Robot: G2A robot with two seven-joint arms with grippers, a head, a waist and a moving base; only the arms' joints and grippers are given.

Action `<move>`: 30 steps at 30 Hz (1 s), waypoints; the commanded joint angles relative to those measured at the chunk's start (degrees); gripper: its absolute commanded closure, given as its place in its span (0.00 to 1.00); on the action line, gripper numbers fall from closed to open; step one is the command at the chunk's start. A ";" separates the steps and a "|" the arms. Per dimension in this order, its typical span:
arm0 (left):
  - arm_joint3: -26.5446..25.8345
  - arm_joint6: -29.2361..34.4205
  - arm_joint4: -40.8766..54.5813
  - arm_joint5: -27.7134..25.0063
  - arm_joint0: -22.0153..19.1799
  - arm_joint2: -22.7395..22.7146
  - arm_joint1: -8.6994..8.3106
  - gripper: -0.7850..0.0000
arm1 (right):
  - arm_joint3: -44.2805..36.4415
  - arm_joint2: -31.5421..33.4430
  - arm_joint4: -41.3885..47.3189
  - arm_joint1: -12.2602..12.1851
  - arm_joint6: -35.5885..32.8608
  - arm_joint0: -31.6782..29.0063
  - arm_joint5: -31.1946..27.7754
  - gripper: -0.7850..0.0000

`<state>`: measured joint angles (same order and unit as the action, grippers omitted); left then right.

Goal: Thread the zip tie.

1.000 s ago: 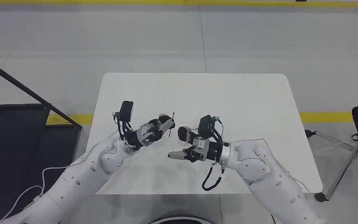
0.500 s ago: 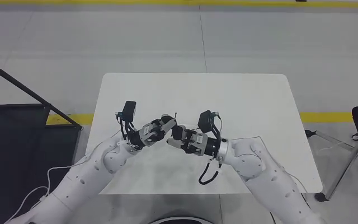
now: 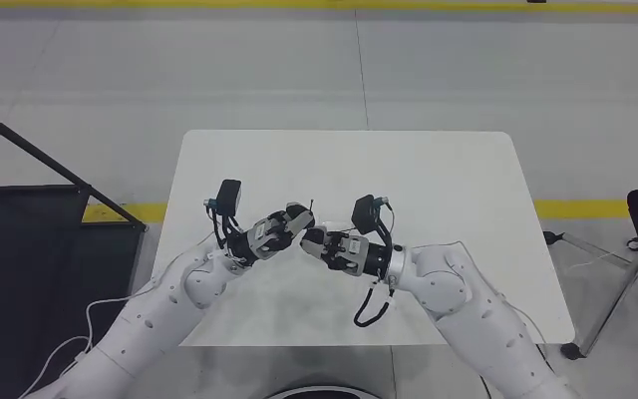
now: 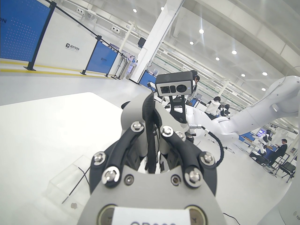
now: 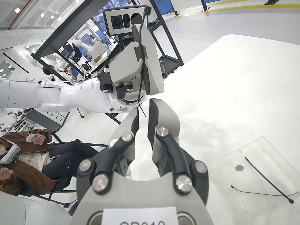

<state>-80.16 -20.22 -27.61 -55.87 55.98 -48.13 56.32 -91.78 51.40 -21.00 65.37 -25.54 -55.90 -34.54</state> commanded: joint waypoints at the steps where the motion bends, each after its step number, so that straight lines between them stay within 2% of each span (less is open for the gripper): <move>1: 0.08 0.44 0.13 -0.17 0.16 -0.34 0.20 1.00 | 0.08 0.06 0.01 0.06 -0.06 0.01 -0.08 0.95; 3: 0.14 0.87 0.27 -0.42 0.33 -0.71 0.42 1.00 | 0.12 0.11 -0.06 0.12 -0.22 0.02 -0.14 1.00; 12: 0.42 2.95 1.29 -1.53 1.06 -2.38 1.30 1.00 | 0.03 0.51 -0.22 0.32 -0.84 -0.19 -0.24 1.00; 13: 0.45 3.22 1.40 -1.64 1.12 -2.57 1.38 0.93 | -0.03 0.57 -0.28 0.33 -0.98 -0.21 -0.18 1.00; 19: 0.47 4.66 2.02 -2.13 1.59 -3.57 1.91 0.79 | -0.26 0.84 -0.20 0.42 -1.70 -0.37 -0.09 1.00; 26: 0.34 6.24 2.73 -2.13 2.08 -4.54 2.46 0.72 | -0.29 0.93 -0.38 0.58 -2.23 -0.43 0.05 1.00; 30: 0.22 7.10 3.02 -2.13 2.31 -5.00 2.73 0.73 | -0.32 0.85 -0.51 0.70 -2.71 -0.34 0.13 1.00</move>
<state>-79.93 -13.29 -24.65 -58.00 58.24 -53.03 59.00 -92.10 52.29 -21.46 66.04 -28.17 -56.26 -34.41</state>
